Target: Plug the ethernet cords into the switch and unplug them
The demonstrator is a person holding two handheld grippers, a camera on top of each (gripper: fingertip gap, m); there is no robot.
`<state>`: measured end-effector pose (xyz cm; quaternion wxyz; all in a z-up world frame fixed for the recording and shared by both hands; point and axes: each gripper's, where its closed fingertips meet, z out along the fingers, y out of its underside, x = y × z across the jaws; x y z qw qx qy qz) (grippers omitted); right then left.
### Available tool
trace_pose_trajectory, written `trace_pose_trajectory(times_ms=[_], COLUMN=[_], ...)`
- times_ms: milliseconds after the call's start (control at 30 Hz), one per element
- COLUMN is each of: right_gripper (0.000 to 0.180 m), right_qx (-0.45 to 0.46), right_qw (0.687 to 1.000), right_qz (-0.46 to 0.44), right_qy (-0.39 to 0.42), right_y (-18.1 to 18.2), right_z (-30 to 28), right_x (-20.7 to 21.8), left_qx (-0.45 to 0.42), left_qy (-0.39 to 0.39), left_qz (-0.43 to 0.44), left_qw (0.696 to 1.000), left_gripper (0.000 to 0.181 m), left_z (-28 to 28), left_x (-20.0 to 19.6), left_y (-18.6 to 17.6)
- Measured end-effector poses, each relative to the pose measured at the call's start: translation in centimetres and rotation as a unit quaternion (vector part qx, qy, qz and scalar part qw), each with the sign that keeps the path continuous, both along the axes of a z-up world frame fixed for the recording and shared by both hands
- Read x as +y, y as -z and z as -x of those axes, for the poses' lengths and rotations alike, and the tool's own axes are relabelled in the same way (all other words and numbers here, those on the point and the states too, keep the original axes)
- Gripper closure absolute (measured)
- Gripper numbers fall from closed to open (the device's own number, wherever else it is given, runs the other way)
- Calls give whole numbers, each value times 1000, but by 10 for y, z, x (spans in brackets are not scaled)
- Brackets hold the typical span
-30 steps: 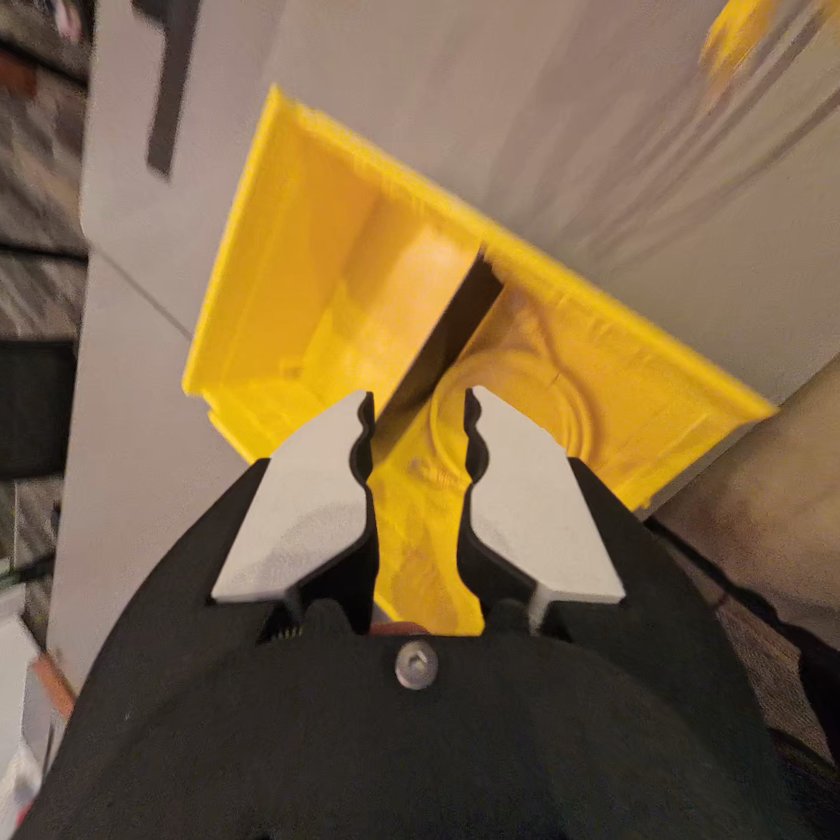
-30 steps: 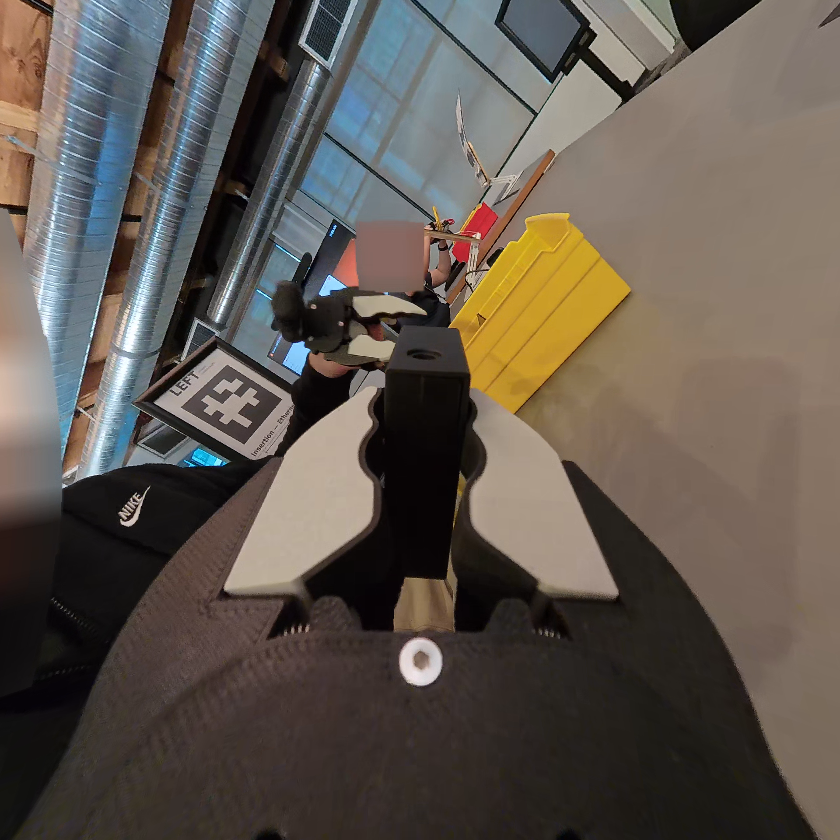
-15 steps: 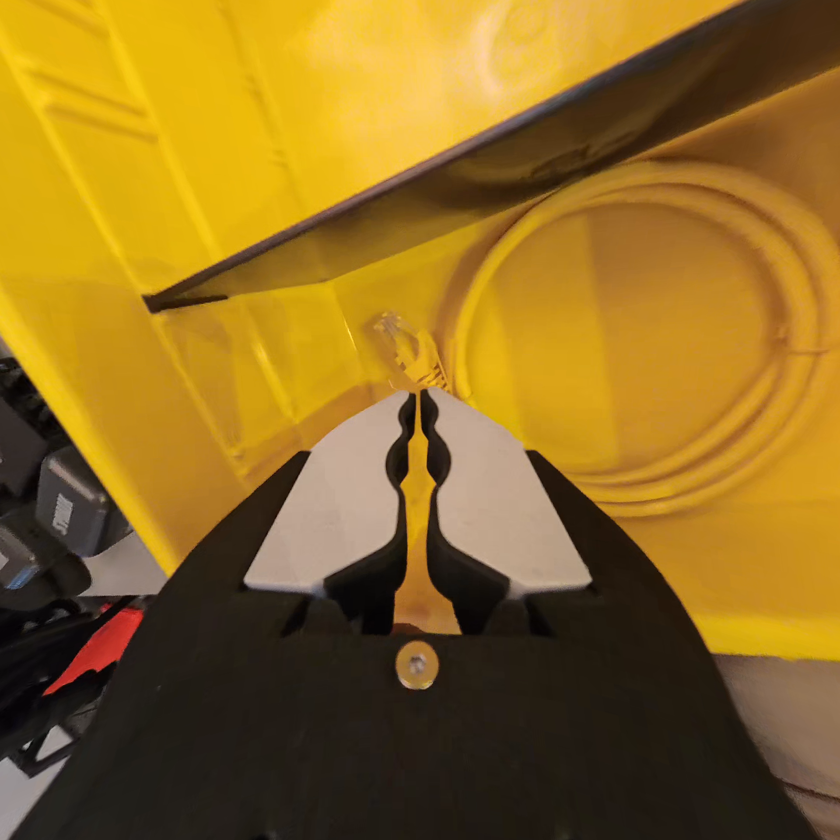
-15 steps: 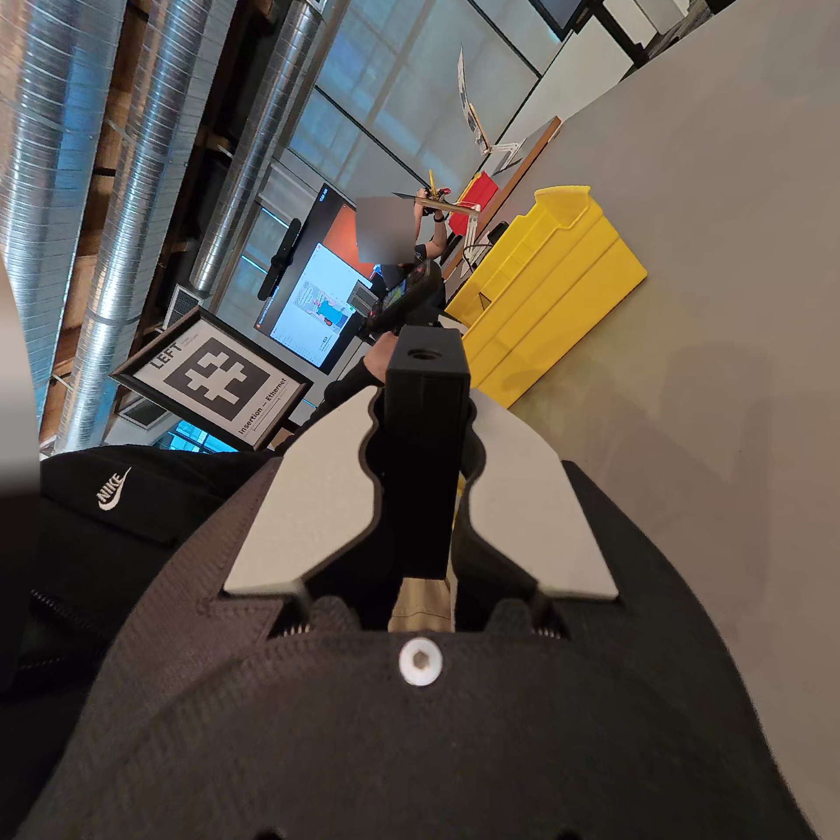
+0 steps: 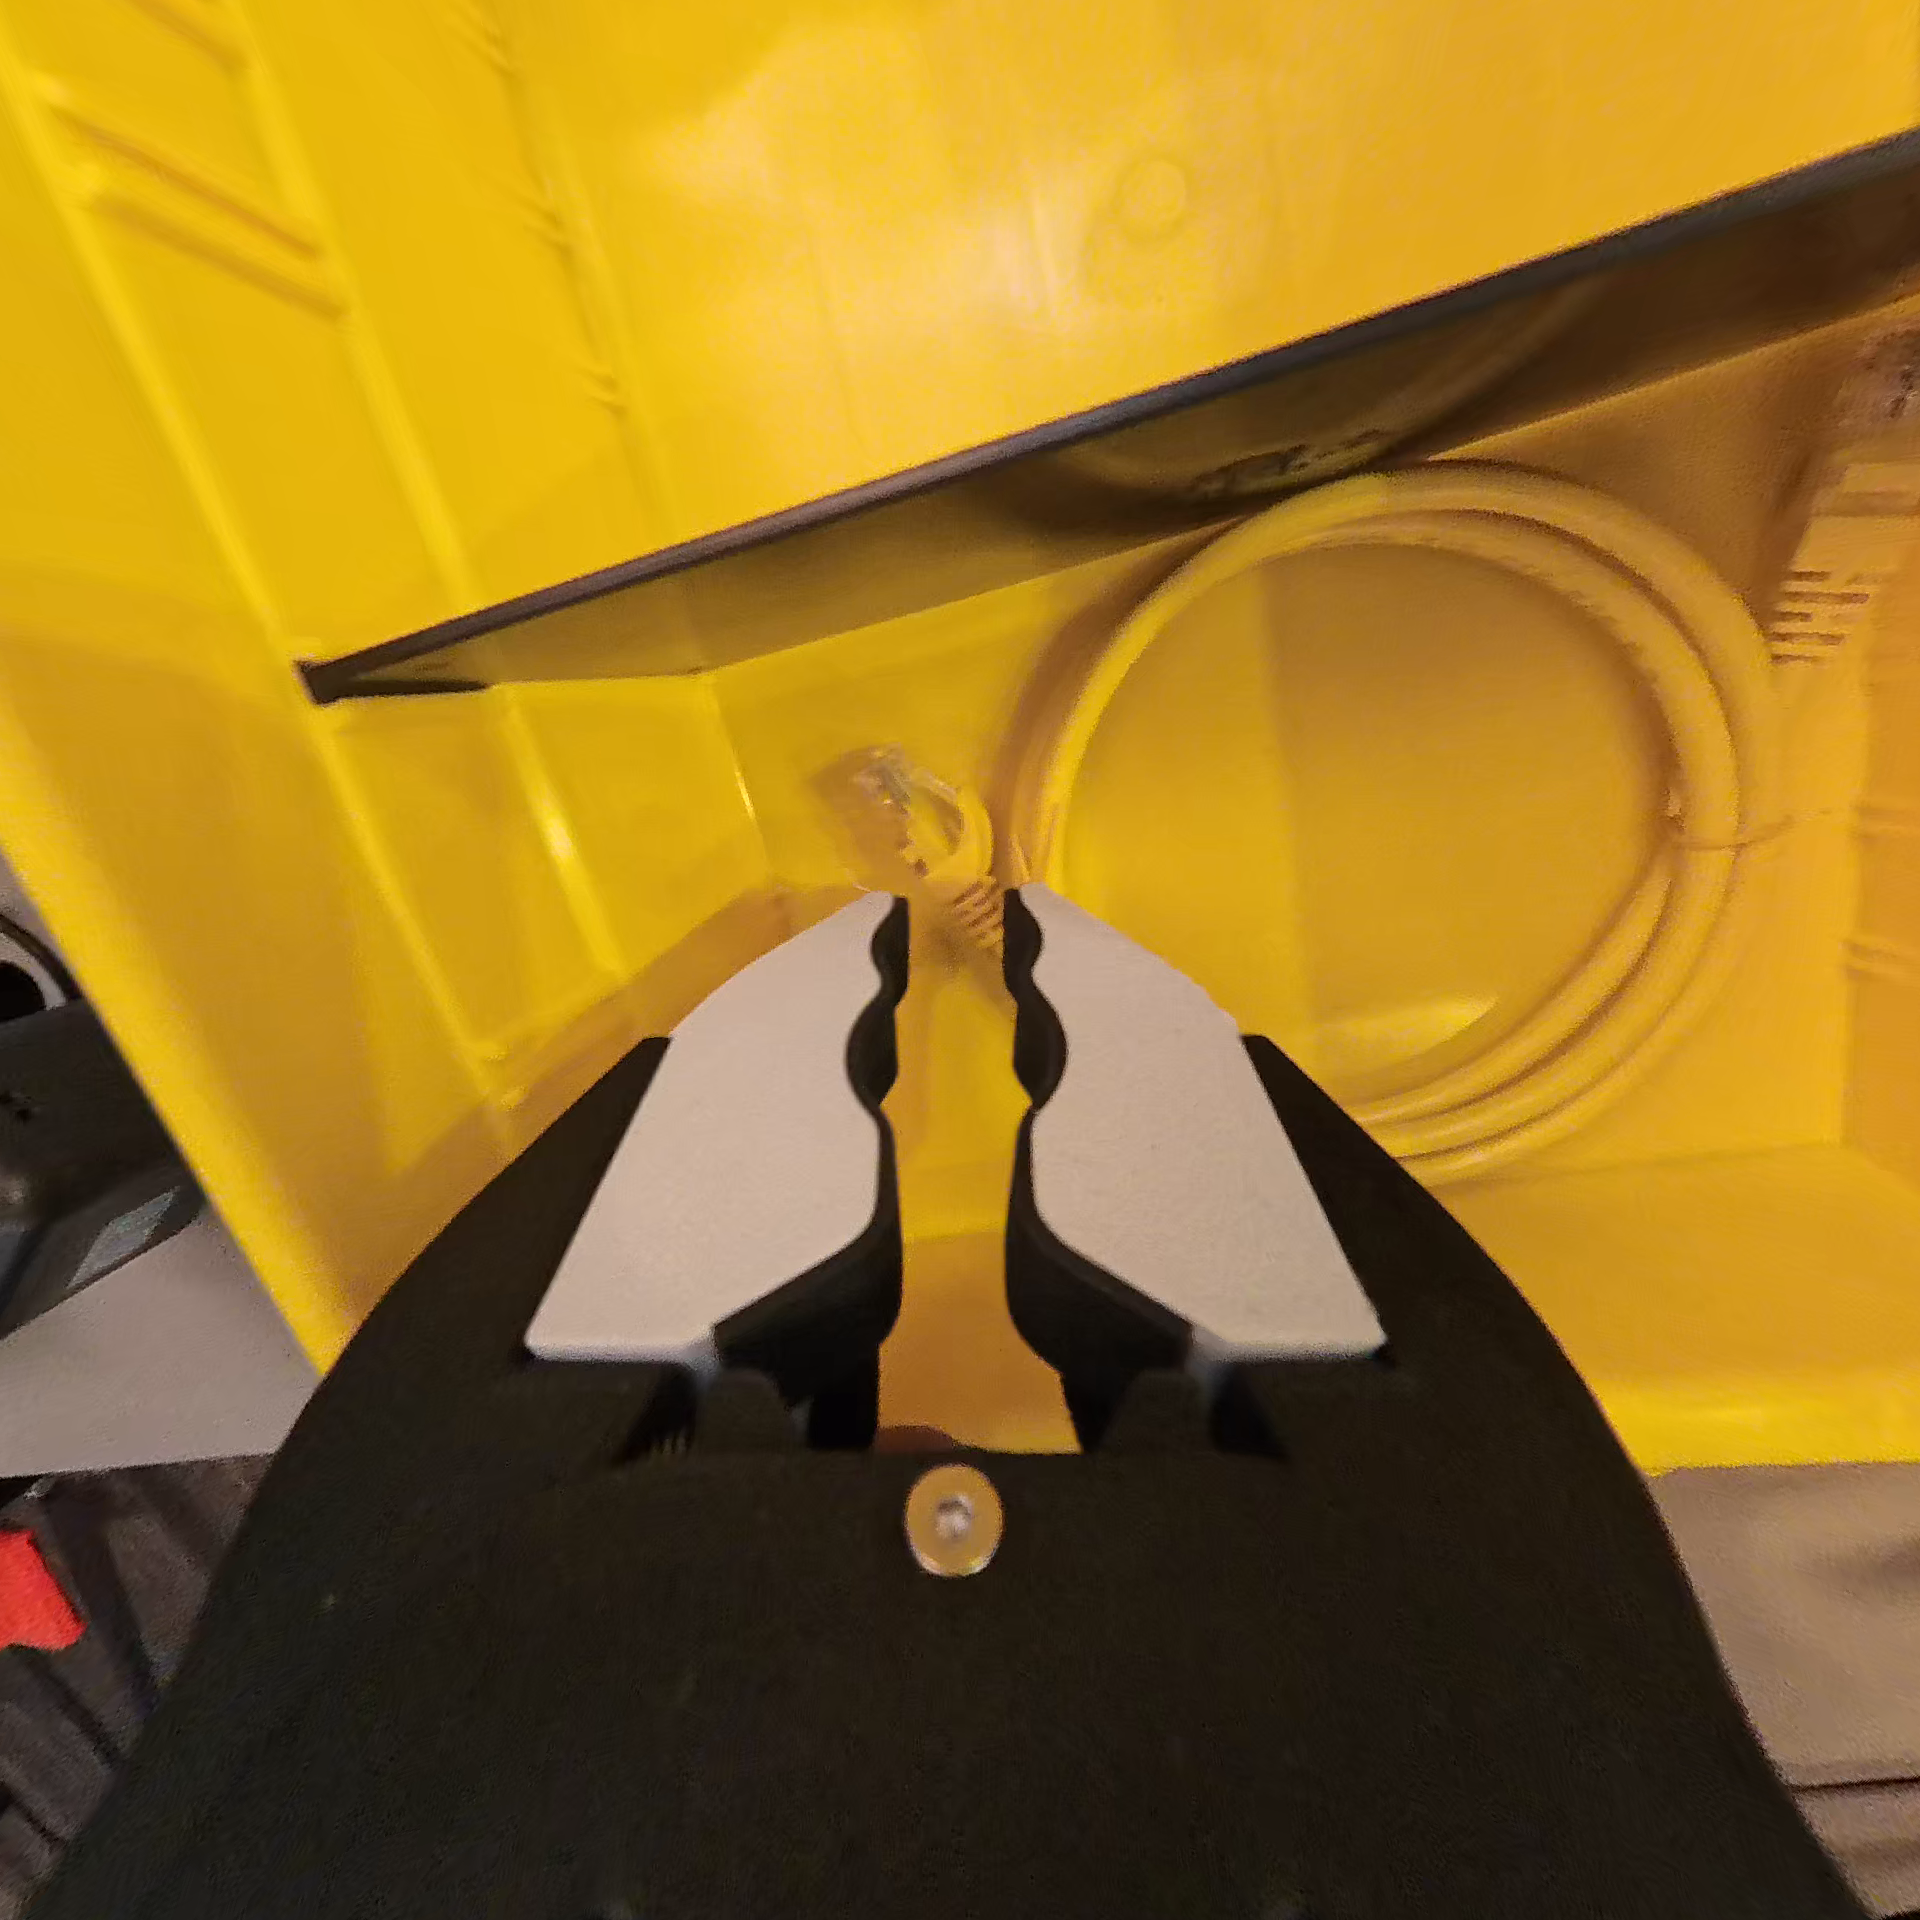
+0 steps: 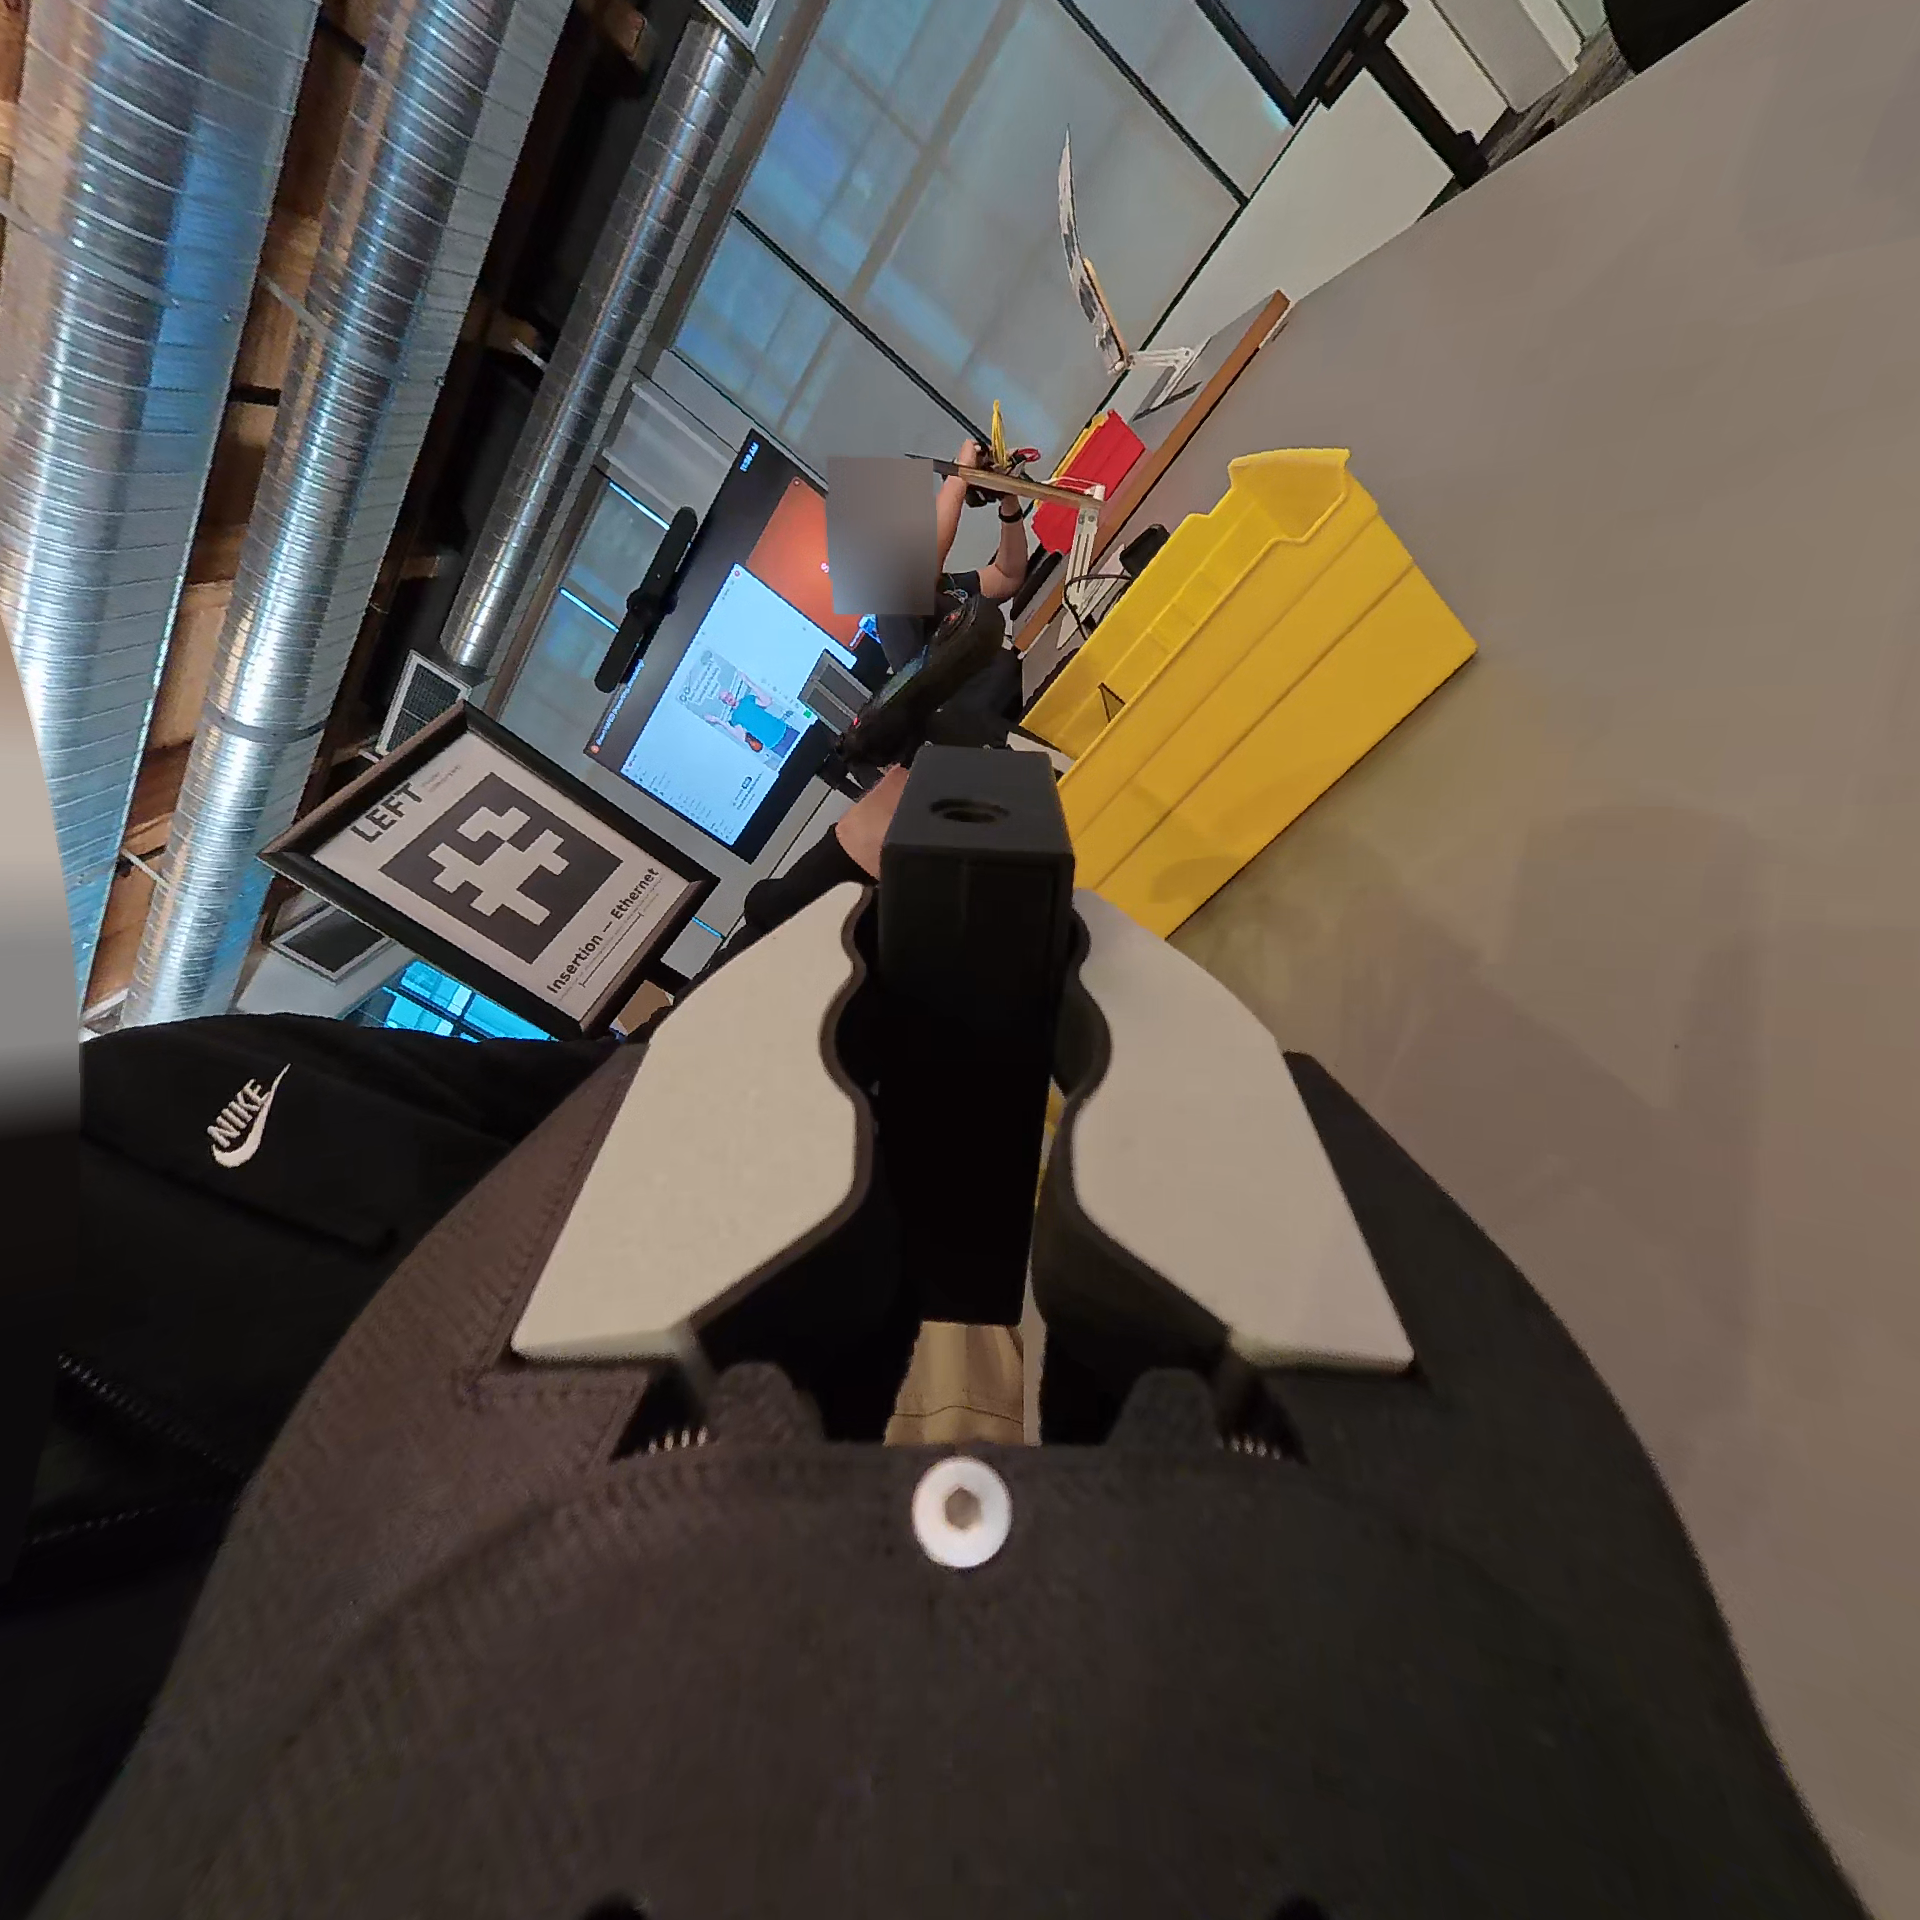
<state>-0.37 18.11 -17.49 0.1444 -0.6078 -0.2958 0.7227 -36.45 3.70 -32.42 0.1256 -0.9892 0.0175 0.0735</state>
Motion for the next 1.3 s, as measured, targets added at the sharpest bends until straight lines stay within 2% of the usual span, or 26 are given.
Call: trace_pose_trajectory(times_ms=[33,533,767,1033,1300], right_gripper=[150,150,150,151,151], right_qx=[0,1,7,5,4], right_qw=[1000,1000,1000,1000,999], right_qz=[0,-8,-14,-23,-40], right_qy=[0,-5,0,10,6], right_y=[0,-4,-9,-9,-7], right_z=[0,6,1,-4,-2], right_x=[0,-4,-3,1,-1], left_qx=[-1,-23,-5,43,24], left_qy=[-4,-25,9,57,157], left_qz=[-2,-39,-45,-128,-222], left_qw=[1000,999,999,989,962], left_gripper=[161,170,172,173,173], left_z=[2,-8,-10,-11,-37], left_x=[0,13,12,21,37], left_y=[-1,6,4,-42,-102])
